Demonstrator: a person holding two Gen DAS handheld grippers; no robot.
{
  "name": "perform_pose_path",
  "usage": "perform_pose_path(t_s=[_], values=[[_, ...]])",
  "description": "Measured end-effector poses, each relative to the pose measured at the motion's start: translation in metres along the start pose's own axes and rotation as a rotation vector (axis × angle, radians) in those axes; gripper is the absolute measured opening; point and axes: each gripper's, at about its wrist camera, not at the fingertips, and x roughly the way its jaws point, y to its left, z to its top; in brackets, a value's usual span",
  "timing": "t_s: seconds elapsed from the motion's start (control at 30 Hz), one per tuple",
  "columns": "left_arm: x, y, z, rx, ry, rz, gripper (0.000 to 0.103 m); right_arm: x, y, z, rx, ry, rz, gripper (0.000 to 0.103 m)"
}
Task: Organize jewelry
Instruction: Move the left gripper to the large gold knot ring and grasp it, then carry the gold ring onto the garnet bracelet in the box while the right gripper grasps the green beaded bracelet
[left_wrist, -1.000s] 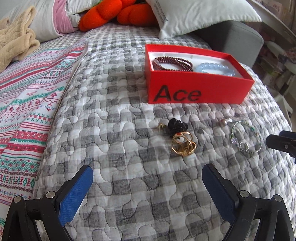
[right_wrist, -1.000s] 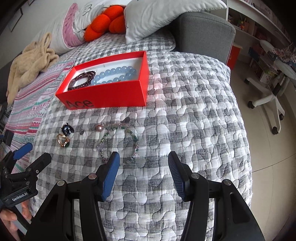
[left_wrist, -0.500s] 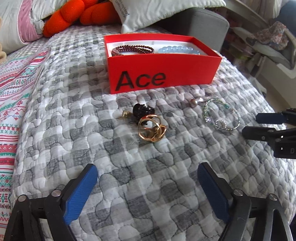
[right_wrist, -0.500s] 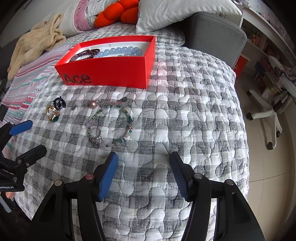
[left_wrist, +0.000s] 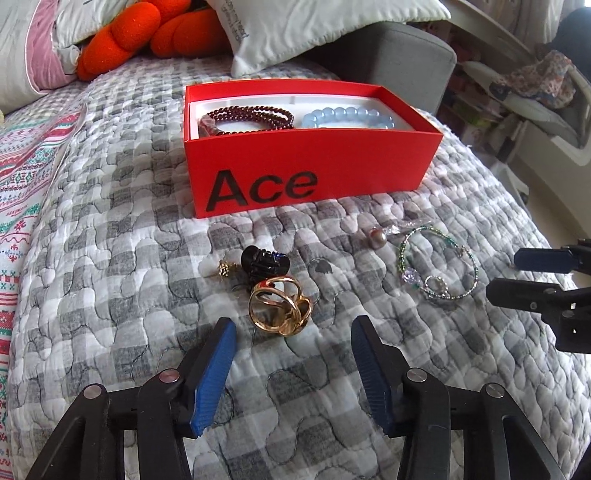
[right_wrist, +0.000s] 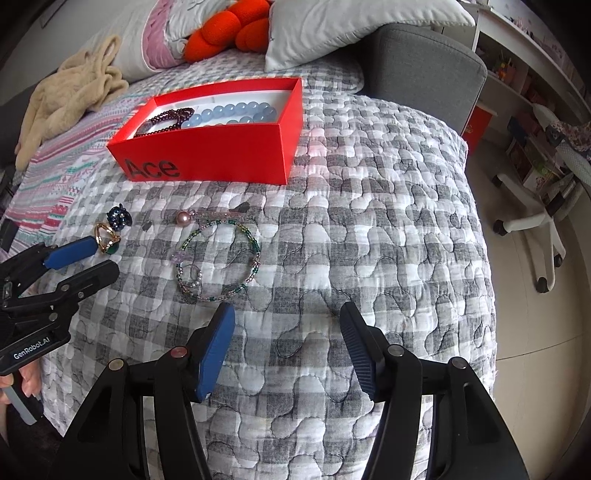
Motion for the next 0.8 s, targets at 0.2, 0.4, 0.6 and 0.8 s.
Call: perform_pose_path(t_s=[0.2,0.4,0.6,0.8], values=[[0.005,0.001,0.009,-0.005,-0.003,0.025,0.032,0.001,0.005,-0.002,-0.018,0.004,0.008,0.062],[0.003,0.002,0.01,-0.017,0.017,0.034,0.028,0.004,0.017,-0.002,-0.046,0.007,0.043,0.062],[-0.004,0.005,0.004,-0.02,0.029,0.041,0.029,0.015,0.033,0.004,-0.085,0.009,0.057,0.078],[-0.01,0.007,0.0,-0.013,0.03,0.041,0.029,0.025,0.05,0.011,-0.151,-0.018,0.017,0.082]])
